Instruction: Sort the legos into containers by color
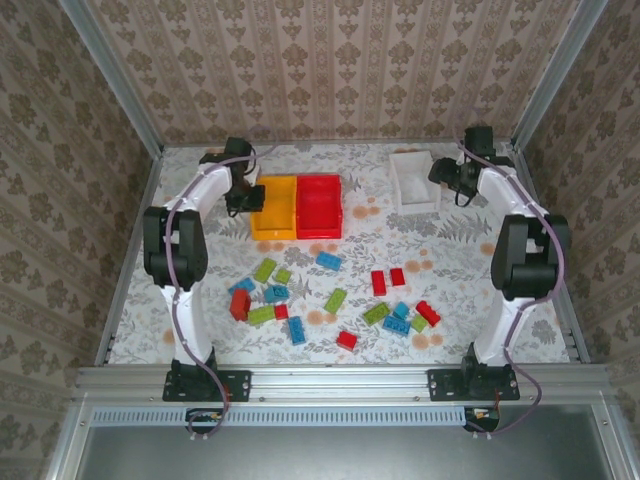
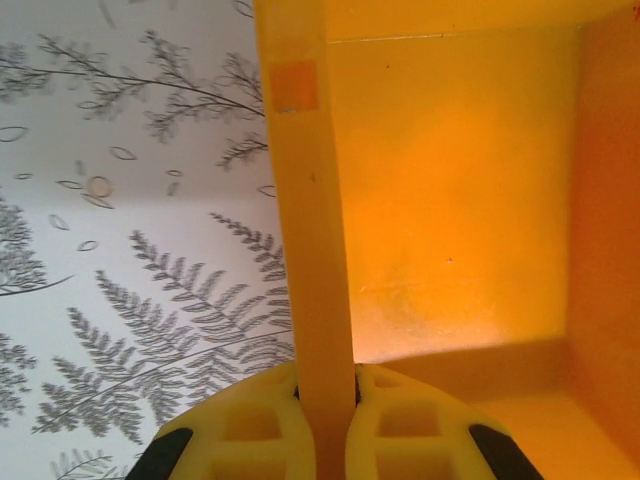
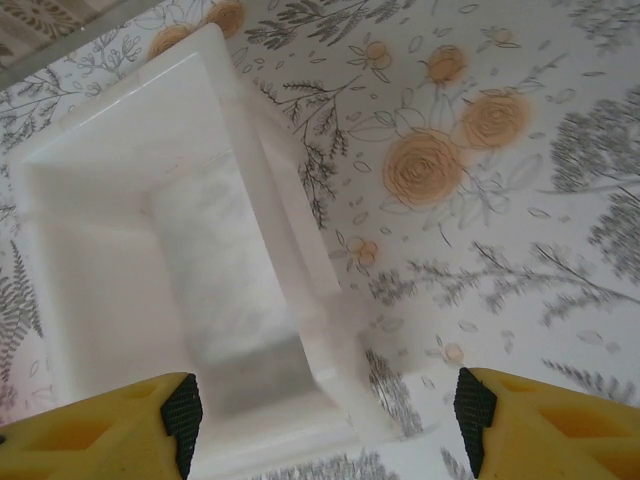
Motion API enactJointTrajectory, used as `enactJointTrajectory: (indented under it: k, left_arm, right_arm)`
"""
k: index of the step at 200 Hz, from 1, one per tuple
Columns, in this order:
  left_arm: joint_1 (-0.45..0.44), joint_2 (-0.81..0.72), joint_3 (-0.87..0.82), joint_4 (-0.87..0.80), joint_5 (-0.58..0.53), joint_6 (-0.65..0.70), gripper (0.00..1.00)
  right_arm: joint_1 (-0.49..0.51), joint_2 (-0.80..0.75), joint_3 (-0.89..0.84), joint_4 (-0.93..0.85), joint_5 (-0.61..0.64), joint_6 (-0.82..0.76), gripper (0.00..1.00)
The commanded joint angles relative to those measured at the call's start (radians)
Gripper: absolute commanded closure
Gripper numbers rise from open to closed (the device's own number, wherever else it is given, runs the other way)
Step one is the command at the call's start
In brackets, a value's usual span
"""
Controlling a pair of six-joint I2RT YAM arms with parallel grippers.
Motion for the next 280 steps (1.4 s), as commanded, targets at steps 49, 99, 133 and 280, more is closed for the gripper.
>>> enactJointTrajectory:
  k: [49, 99, 133, 280]
  left_arm:
    - [-0.066, -0.035, -0.022, -0.023, -0.005, 0.031, 1.0]
    - [-0.119, -0.12, -0.147, -0.012, -0.004, -0.013, 1.0]
    - [-0.128, -0.196, -0.243, 0.017, 0.016, -0.066, 1.0]
    - [-0.005, -0.01, 0.022, -0.006, -0.064, -0.066, 1.0]
  right_arm:
    - [-0.007, 0.25, 0.28, -0.201, -0.073, -0.071, 0.45]
    - [-0.005, 0.282, 0.305, -0.221, -0.05, -0.094, 0.57]
    - [0.002, 0.273, 0.301, -0.227, -0.029, -0.105, 0.71]
    - [0.261, 0.007, -0.043, -0.133, 0.071, 0.02, 0.88]
